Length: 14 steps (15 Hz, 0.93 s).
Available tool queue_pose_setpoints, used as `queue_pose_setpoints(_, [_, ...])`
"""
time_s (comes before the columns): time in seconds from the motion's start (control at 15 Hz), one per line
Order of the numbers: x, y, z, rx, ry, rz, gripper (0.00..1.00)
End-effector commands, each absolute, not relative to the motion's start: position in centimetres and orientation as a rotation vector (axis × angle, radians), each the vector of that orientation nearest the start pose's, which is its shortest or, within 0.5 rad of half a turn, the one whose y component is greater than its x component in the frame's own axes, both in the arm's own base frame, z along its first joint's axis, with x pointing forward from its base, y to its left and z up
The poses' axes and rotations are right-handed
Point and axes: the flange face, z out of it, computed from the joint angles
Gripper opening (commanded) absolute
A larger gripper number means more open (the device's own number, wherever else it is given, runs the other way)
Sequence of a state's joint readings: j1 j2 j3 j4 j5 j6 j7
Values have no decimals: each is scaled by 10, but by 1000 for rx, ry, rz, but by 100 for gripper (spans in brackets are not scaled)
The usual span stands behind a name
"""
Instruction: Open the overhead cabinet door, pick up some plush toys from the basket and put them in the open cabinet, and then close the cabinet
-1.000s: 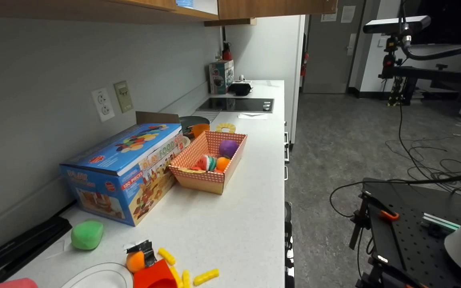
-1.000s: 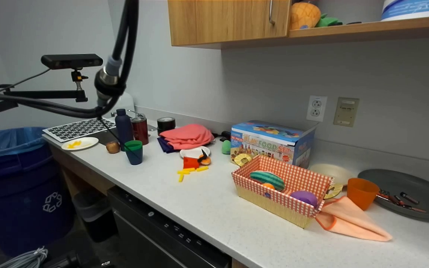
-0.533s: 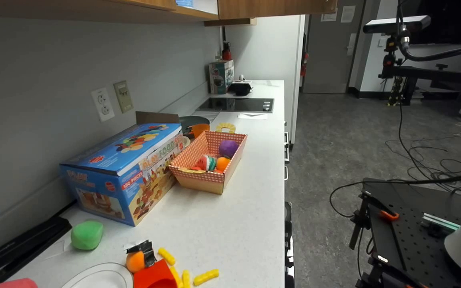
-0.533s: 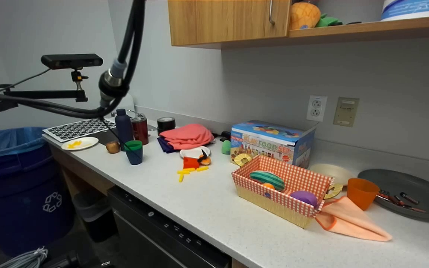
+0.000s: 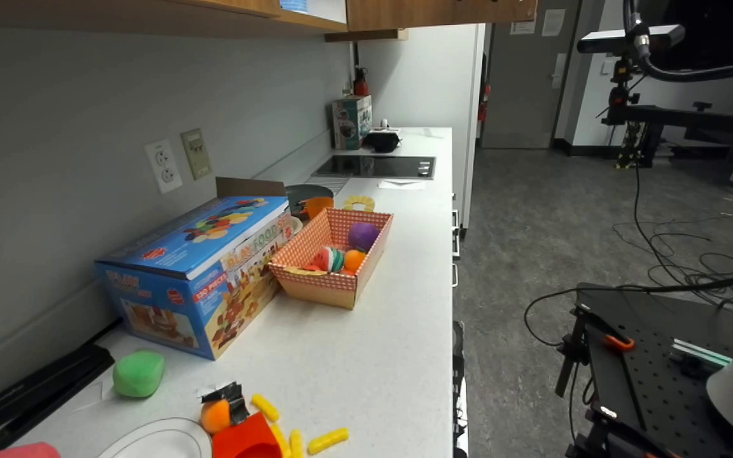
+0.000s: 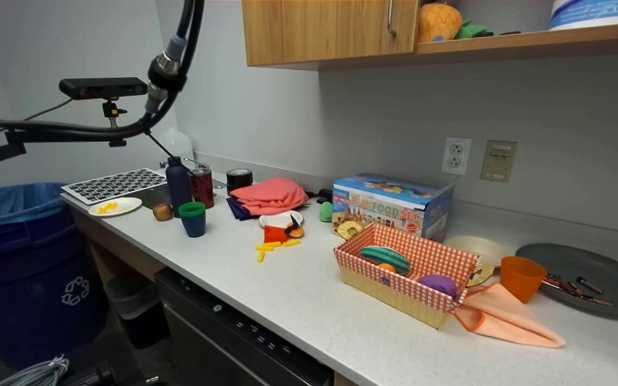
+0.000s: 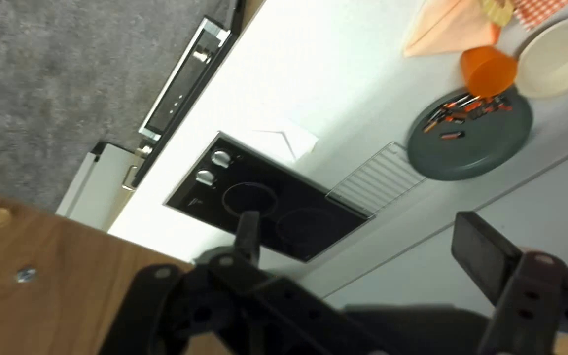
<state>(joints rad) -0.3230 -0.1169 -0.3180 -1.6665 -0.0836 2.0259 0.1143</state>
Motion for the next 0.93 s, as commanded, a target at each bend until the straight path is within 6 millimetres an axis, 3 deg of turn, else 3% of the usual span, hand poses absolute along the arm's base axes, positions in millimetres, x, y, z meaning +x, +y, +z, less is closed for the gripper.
queue_pose_setpoints(0.0, [457, -322, 688, -3006, 894, -669, 100])
queue_pose_setpoints(0.33, [503, -276, 653, -3080, 852, -525, 100])
queue_pose_setpoints(0.4, [488, -289, 658, -3045, 851, -563, 100])
queue_pose_setpoints(0.6, [505, -273, 645, -3073, 833, -523, 100])
queue_pose_setpoints(0.87, [503, -276, 647, -3074, 841, -526, 100])
